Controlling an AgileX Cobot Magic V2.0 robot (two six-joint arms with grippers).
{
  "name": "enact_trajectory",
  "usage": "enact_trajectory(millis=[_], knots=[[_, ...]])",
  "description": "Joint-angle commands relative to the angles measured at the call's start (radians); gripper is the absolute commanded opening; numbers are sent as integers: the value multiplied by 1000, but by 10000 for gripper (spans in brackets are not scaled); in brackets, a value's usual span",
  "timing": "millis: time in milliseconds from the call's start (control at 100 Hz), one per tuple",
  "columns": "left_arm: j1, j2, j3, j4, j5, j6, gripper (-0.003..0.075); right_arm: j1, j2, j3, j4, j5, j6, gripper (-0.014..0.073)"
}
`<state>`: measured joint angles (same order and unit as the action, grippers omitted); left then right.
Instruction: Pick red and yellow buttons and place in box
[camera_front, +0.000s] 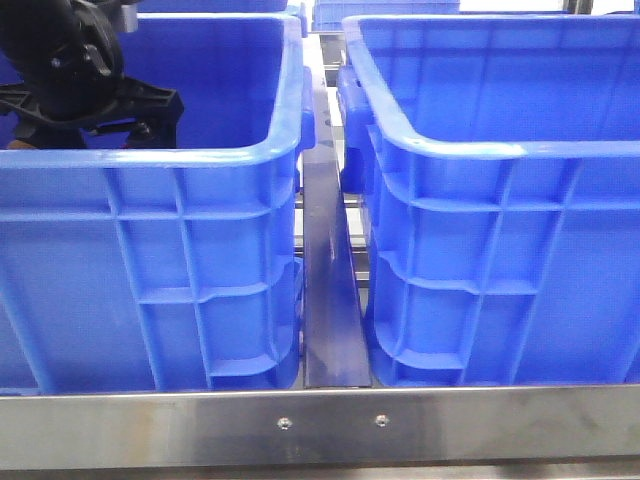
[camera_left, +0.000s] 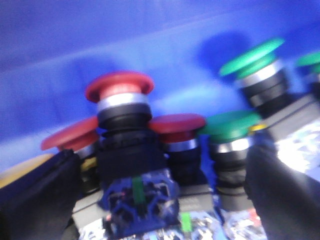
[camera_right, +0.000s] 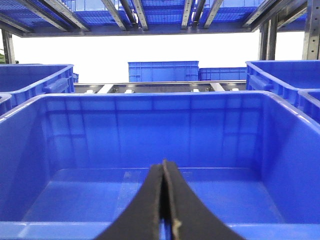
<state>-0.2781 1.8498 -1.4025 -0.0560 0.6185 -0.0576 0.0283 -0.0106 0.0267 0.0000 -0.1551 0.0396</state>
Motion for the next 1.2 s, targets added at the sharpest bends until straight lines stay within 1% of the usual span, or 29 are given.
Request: enact_trajectory(millis=[0, 80, 170, 290, 410, 480, 520, 670, 870, 1030, 1190], knots=[[-2, -47, -35, 10, -48, -14, 587, 1, -25, -19, -8, -87, -2, -68], [-2, -47, -35, 12, -49, -16, 542, 1, -25, -19, -8, -87, -2, -68], [-2, -47, -35, 14, -49, -16, 460, 1, -25, -19, -8, -87, -2, -68], [-2, -47, -35, 16, -47, -16, 302, 1, -25, -19, -8, -87, -2, -68], [-2, -47, -35, 30, -42, -18, 104, 1, -25, -19, -8, -87, -2, -68], [-2, -47, -35, 40, -32, -18, 15, 1, -25, -19, -8, -87, -2, -68], [-2, -49, -35, 42, -24, -18, -20, 1, -25, -19, -8, -87, -2, -68], [-6, -95, -35, 46, 18, -18, -19, 1, -25, -19, -8, -87, -2, -68], [-65, -234, -30, 56, 57, -13, -19, 1, -25, -19, -8, -87, -2, -68], [-150, -369, 25, 56, 58, -13, -19, 1, -25, -19, -8, -87, -2, -68], [-268, -503, 96, 56, 52, -13, -19, 1, -25, -19, -8, -87, -2, -68]])
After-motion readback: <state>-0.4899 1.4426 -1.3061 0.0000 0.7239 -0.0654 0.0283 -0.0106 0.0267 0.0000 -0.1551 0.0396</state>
